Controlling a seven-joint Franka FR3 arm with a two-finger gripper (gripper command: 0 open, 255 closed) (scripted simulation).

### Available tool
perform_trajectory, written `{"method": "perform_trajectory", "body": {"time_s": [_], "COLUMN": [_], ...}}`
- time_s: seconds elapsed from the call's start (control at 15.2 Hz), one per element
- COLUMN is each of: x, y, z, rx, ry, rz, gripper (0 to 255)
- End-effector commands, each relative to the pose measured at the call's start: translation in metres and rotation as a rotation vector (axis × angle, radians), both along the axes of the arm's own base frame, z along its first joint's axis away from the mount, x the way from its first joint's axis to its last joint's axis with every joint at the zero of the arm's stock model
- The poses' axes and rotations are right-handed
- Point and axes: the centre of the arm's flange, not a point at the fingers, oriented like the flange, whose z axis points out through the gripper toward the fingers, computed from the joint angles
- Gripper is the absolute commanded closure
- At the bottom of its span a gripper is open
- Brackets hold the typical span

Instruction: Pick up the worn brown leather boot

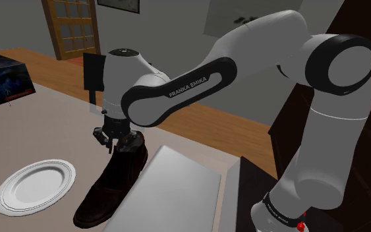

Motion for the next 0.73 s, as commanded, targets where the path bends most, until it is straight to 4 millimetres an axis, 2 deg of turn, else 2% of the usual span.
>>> {"method": "perform_trajectory", "body": {"time_s": [0.0, 0.2, 0.66], "x": [-0.001, 0.000, 0.000], "y": [0.001, 0.000, 0.000], "z": [-0.001, 0.000, 0.037], "rx": [-0.001, -0.001, -0.001], "ry": [0.001, 0.002, 0.002], "rz": [0.001, 0.001, 0.001], "gripper": [255, 255, 255]}}
